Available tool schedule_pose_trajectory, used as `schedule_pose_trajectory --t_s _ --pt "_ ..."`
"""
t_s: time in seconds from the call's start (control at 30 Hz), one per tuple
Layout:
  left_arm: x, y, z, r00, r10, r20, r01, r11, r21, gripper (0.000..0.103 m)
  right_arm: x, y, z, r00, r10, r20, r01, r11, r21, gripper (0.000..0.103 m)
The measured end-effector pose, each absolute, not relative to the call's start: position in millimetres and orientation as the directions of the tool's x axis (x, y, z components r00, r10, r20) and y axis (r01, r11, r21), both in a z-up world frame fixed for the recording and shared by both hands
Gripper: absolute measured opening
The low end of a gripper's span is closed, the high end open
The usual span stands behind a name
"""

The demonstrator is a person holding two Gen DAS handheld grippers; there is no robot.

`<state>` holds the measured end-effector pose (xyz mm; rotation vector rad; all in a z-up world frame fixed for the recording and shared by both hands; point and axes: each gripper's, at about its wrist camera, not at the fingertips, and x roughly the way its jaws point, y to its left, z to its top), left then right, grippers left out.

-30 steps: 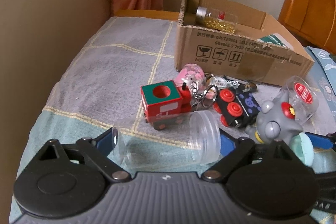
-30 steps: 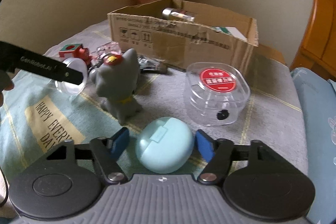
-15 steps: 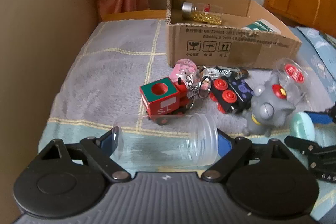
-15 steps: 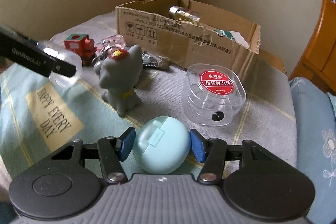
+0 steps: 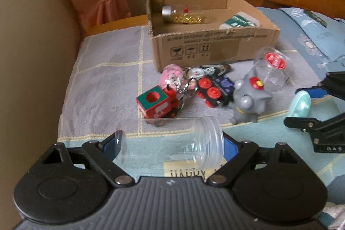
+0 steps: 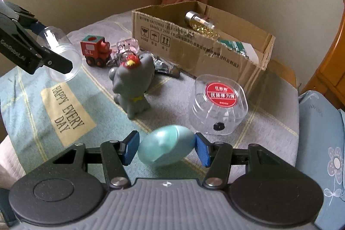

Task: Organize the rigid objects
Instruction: 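Close left gripper on the clear cup while right gripper grasps the mint-green egg case, then carry cup and egg case into the box and open both grippers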

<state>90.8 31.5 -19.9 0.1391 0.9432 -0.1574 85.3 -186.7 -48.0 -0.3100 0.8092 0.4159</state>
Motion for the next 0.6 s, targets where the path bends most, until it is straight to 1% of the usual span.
schedule_pose_trajectory --t_s 0.1,0.27,0.5,0.6 --pt "96.4 30.9 -9.1 0.581 -0.097 -0.808 0.212 0.977 0.036 0.09 88.1 -189.3 -40.6 0.615 0.251 -0.747 -0.48 0.871 -0.104 0.061" --pt "113.1 25.7 9.6 0.619 -0.11 -0.777 0.235 0.971 0.05 0.09 95.2 -192.5 -27.8 0.621 0.261 -0.739 -0.489 0.866 -0.105 0.061" --pt "166.8 6.4 34.4 0.672 -0.133 -0.728 0.263 0.963 0.066 0.09 115.0 -196.5 -6.9 0.65 0.25 -0.717 -0.487 0.862 -0.14 0.061" --pt "192.1 -1.2 39.6 0.676 -0.145 -0.723 0.267 0.962 0.057 0.09 127.2 -198.9 4.0 0.663 0.249 -0.706 -0.479 0.865 -0.146 0.06"
